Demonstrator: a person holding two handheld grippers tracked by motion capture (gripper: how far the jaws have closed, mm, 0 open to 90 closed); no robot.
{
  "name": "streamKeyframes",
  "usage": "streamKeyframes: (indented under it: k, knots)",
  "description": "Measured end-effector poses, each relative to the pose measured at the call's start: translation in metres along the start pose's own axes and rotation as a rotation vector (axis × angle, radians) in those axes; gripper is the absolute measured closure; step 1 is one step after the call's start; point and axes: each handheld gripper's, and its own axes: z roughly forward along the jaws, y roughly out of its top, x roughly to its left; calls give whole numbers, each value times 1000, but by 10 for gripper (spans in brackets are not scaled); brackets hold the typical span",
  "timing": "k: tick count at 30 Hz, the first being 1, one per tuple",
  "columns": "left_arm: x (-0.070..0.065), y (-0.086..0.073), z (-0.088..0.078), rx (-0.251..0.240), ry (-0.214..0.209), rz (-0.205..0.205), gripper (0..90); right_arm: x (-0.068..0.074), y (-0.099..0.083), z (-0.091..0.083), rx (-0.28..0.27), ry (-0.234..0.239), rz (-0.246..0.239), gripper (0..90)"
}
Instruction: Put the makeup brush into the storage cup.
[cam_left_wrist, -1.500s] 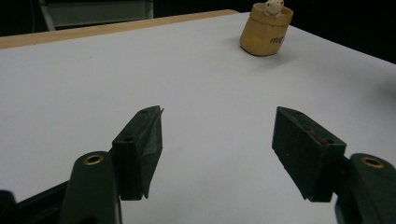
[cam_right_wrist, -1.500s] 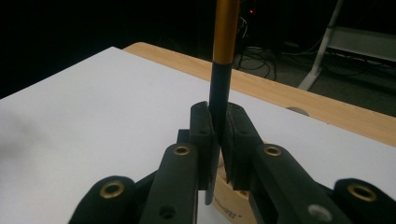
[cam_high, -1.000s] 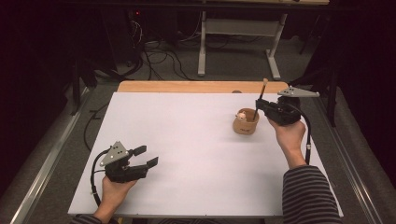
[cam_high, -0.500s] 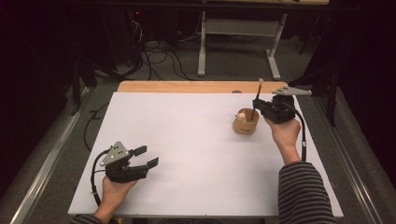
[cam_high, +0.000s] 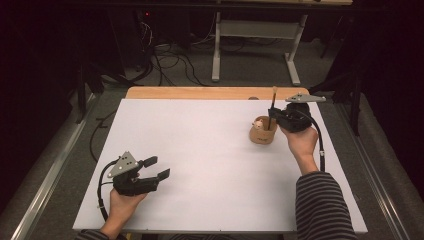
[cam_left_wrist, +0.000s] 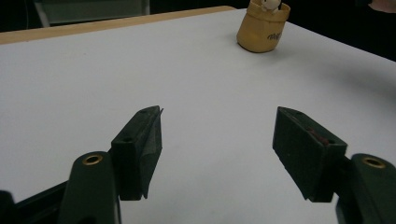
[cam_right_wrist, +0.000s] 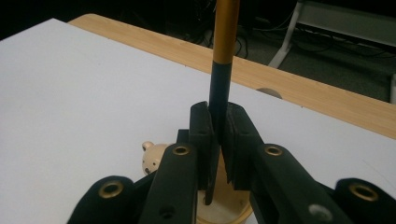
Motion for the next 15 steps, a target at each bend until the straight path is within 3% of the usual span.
streamKeyframes:
  k: [15]
  knots:
    - [0, 0, 0, 4, 0, -1, 337, 2, -2, 13, 43, -12, -14, 849]
